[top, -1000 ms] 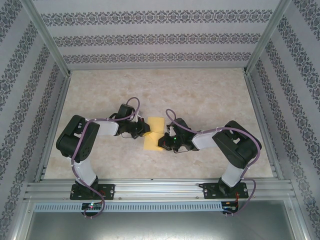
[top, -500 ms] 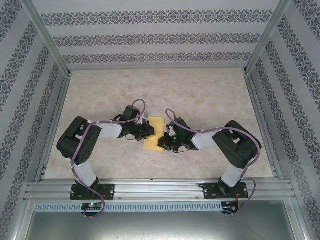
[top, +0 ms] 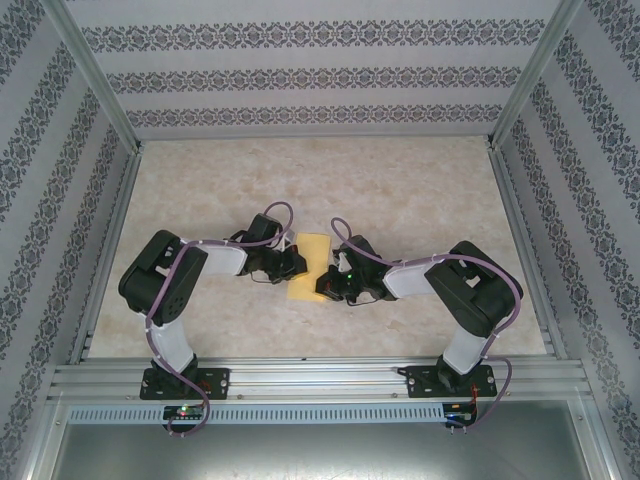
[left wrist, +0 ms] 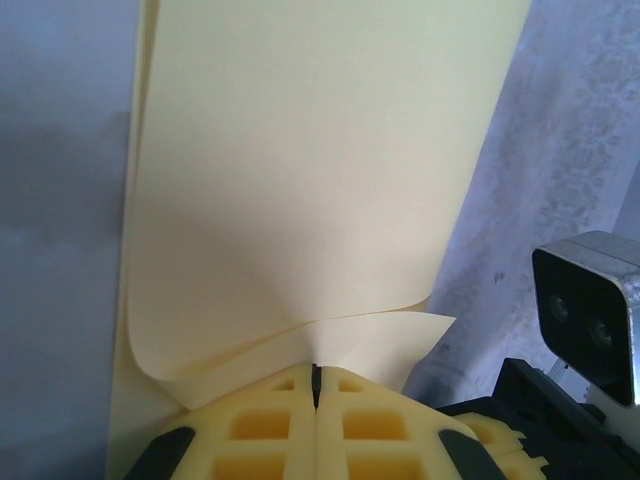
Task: Fold a paper plane with a square sheet of paper (pick it up from the middle)
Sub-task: Fold the triangle a second time at the center of the table.
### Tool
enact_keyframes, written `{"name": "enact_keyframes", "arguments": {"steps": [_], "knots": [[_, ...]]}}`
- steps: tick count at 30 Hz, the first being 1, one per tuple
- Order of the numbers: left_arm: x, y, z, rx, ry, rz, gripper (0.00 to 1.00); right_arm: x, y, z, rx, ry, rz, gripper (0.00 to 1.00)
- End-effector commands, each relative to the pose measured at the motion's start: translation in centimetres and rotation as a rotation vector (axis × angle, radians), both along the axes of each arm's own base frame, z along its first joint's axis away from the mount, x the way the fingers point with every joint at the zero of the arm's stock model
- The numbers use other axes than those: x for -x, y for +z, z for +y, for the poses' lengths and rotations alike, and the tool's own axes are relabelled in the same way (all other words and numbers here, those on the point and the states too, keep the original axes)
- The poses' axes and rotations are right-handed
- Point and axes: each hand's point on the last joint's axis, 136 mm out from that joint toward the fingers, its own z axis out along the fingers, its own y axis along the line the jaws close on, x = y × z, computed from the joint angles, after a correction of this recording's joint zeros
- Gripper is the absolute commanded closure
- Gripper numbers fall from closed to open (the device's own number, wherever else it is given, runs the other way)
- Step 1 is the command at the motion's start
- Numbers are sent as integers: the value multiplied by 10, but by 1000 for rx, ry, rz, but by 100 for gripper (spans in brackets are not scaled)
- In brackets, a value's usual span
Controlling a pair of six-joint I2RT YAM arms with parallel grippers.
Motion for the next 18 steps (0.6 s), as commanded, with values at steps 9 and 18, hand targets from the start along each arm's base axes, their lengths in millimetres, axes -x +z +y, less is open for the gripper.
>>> {"name": "enact_keyframes", "arguments": {"steps": [9,18], "knots": [[-14,-12,24,-53,28,-2,100,42,-60,-44,264,5,167,100],[-27,-9,35,-49,40,-28,100,43,-60,-45,273,9,169,100]]}}
